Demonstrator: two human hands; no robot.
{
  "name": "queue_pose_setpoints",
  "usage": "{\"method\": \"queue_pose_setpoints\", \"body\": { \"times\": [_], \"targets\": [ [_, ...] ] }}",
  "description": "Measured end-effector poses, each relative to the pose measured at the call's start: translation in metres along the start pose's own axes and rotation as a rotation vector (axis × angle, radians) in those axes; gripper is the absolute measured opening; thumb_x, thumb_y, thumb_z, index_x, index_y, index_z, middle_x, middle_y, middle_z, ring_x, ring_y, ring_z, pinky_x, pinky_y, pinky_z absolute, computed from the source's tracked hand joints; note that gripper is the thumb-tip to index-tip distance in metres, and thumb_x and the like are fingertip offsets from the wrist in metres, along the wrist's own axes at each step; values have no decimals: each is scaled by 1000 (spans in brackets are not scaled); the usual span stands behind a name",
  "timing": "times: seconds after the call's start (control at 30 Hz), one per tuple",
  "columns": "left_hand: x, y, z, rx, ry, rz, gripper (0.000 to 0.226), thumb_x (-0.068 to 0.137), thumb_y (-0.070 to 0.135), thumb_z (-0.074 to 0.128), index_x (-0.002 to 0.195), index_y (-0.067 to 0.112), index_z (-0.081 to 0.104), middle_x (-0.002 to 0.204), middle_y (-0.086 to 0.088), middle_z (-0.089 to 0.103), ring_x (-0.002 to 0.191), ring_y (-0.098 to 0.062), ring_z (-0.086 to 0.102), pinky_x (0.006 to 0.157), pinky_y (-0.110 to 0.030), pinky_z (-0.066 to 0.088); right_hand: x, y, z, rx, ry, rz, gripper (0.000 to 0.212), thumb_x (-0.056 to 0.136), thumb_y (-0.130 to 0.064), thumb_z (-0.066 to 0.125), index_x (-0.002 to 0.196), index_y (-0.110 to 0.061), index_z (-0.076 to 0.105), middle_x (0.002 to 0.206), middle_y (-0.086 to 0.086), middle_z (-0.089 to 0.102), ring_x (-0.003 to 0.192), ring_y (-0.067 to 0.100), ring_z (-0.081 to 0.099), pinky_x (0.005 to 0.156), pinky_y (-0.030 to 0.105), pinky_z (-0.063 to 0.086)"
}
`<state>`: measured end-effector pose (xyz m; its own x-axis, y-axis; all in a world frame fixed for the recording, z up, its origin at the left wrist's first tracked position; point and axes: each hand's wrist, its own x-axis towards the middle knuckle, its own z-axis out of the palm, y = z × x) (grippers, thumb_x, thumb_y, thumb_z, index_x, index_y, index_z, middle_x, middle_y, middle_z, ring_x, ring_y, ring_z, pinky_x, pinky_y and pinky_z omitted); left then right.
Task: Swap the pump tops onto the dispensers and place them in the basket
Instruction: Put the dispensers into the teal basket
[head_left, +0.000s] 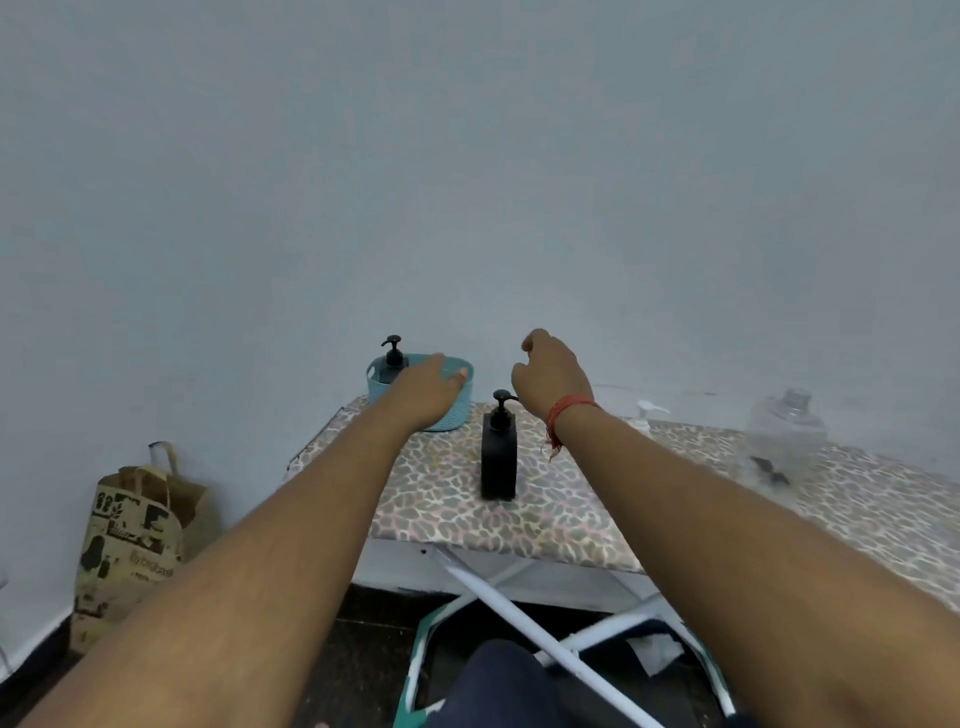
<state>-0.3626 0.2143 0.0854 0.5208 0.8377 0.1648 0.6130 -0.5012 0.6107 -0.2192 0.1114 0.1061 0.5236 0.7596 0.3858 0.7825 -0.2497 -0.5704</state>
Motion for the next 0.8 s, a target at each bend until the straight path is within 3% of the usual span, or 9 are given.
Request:
{"method": "queue_pose_setpoints", "body": {
  "times": [0.13, 0.3, 0.5, 0.6, 0.8],
  "targets": [
    [-15, -2, 34, -79, -79, -61, 67, 107, 49, 39, 162, 14, 23, 167, -10, 27, 150, -31, 31, 118, -42, 29, -23, 31, 4, 25, 29, 58, 21, 92, -10, 47, 113, -11, 51, 120, 8, 51, 92, 24, 54, 77, 33, 42],
    [-22, 1, 67, -158, -96, -129, 65, 108, 44, 40, 161, 12, 22, 166, -10, 27, 151, -30, 30, 120, -43, 27, -37, 55, 21, 146, 7, 194, 12, 88, -6, 48, 99, -10, 50, 110, 10, 52, 86, 26, 51, 72, 33, 38],
    [-18, -3, 94, -301, -132, -168, 57, 109, 37, 40, 160, 15, 26, 164, -10, 34, 147, -30, 37, 118, -43, 33, -35, 70, 56, 293, -105, 304, 10, 92, -11, 50, 103, -10, 50, 110, 9, 55, 90, 24, 51, 74, 31, 38],
    [-13, -8, 101, -356, -135, -199, 48, 109, 33, 41, 153, 16, 38, 156, -9, 45, 138, -29, 47, 111, -40, 39, -30, 75, 67, 380, -158, 327, 28, 99, -23, 49, 123, -9, 52, 121, 9, 57, 98, 22, 52, 81, 29, 38],
    [-7, -17, 111, -532, -137, -246, 37, 103, 31, 48, 139, 26, 54, 139, -6, 59, 124, -27, 58, 109, -50, 47, -31, 75, 84, 468, -204, 341, 28, 102, -25, 46, 126, -13, 53, 124, 9, 62, 98, 19, 55, 83, 28, 40]
  ]
}}
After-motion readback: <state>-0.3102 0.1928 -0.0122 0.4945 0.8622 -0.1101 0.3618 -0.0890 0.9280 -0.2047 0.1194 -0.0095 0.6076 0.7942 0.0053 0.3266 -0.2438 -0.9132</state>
